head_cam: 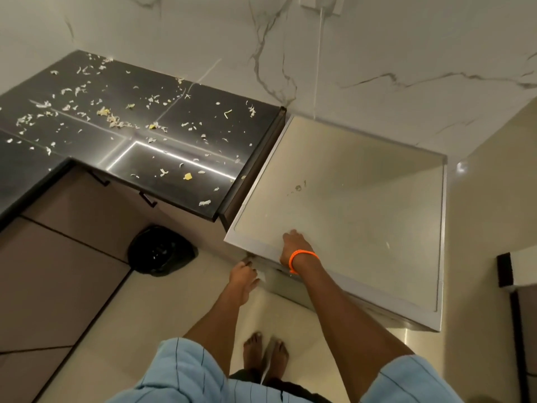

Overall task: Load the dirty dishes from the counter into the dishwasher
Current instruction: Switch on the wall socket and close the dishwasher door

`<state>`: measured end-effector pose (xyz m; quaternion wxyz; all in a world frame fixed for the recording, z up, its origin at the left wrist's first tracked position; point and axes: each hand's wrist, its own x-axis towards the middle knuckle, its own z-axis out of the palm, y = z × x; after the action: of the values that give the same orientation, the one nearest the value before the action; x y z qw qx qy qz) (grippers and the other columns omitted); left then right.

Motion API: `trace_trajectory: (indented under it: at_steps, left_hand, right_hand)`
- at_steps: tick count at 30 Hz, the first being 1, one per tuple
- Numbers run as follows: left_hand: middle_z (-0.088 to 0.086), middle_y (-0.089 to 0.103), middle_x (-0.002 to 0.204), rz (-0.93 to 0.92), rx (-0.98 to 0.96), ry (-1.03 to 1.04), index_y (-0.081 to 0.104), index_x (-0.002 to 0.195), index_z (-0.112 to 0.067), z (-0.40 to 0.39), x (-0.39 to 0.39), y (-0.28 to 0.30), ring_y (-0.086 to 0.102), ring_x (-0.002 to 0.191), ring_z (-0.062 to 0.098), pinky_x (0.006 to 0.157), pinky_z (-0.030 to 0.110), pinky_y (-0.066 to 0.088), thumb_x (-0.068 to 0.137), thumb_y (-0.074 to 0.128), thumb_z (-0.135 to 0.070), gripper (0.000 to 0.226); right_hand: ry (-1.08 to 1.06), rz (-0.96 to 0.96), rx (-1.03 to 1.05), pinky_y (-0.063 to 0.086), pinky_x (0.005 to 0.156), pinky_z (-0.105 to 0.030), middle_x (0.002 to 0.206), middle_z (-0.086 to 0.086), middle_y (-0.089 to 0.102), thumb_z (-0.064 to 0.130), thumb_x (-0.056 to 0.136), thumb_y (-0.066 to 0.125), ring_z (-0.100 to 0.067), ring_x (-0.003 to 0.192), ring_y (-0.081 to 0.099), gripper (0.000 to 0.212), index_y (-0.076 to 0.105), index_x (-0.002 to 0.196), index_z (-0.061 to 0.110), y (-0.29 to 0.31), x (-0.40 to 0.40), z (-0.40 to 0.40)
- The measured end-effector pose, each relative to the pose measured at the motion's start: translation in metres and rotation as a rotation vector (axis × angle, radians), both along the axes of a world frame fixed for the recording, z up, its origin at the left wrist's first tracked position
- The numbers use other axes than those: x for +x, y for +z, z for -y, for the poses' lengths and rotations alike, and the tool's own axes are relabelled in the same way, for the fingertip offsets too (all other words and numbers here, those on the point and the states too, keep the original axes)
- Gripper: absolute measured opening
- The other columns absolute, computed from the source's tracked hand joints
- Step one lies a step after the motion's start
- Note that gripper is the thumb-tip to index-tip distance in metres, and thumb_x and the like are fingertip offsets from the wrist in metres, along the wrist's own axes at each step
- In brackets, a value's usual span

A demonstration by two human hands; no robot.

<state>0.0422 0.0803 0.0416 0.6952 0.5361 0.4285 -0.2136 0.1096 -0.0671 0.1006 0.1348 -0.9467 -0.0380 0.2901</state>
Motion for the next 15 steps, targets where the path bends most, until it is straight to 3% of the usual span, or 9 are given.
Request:
trace_trajectory:
  at_steps: [3, 6, 8, 12, 15]
  left_hand:
    - [-0.005, 0.057, 0.128, 0.009, -0.062, -0.030, 0.044, 0.148, -0.013, 0.002, -0.003, -0.004, 0.055, 0.085, 0.008, 0.073, 0.030, 0.051, 0.107, 0.031, 0.002, 0.045]
    - [0.014, 0.050, 0.149, 0.004, -0.029, 0.024, 0.043, 0.149, -0.005, 0.003, 0.003, -0.009, 0.054, 0.080, 0.011, 0.078, 0.033, 0.051, 0.102, 0.040, 0.007, 0.048]
    - [0.020, 0.055, 0.139, -0.009, -0.002, 0.071, 0.045, 0.146, -0.002, 0.002, 0.010, -0.013, 0.054, 0.077, 0.012, 0.075, 0.032, 0.052, 0.098, 0.046, 0.011, 0.050]
    - [0.014, 0.058, 0.121, -0.055, -0.020, 0.214, 0.054, 0.138, -0.003, 0.003, 0.020, -0.011, 0.052, 0.079, 0.013, 0.066, 0.030, 0.053, 0.094, 0.051, 0.016, 0.048]
    - [0.015, 0.059, 0.131, -0.081, -0.038, 0.267, 0.052, 0.142, -0.005, 0.000, 0.026, -0.011, 0.054, 0.080, 0.013, 0.069, 0.032, 0.052, 0.097, 0.045, 0.013, 0.049]
  right_hand:
    - [-0.003, -0.010, 0.001, 0.023, 0.121, -0.038, 0.166, -0.014, 0.007, 0.011, 0.092, 0.053, -0.030, 0.153, 0.012, 0.064, 0.030, 0.152, 0.006, -0.004, 0.000, 0.002]
    - [-0.017, -0.013, 0.009, 0.024, 0.121, -0.038, 0.166, -0.015, 0.009, 0.009, 0.091, 0.054, -0.031, 0.152, 0.014, 0.063, 0.032, 0.150, 0.005, -0.004, -0.002, 0.002]
    - [-0.023, -0.010, 0.013, 0.025, 0.121, -0.038, 0.165, -0.015, 0.011, 0.009, 0.091, 0.054, -0.031, 0.151, 0.016, 0.062, 0.034, 0.149, 0.005, -0.004, -0.003, 0.002]
    - [-0.027, -0.021, 0.014, 0.025, 0.121, -0.038, 0.165, -0.014, 0.012, 0.009, 0.091, 0.054, -0.031, 0.151, 0.017, 0.061, 0.036, 0.149, 0.006, 0.000, -0.001, 0.001]
    - [-0.045, -0.028, 0.014, 0.027, 0.120, -0.037, 0.165, -0.014, 0.014, 0.009, 0.091, 0.054, -0.031, 0.151, 0.019, 0.060, 0.037, 0.149, 0.005, 0.004, -0.001, -0.001]
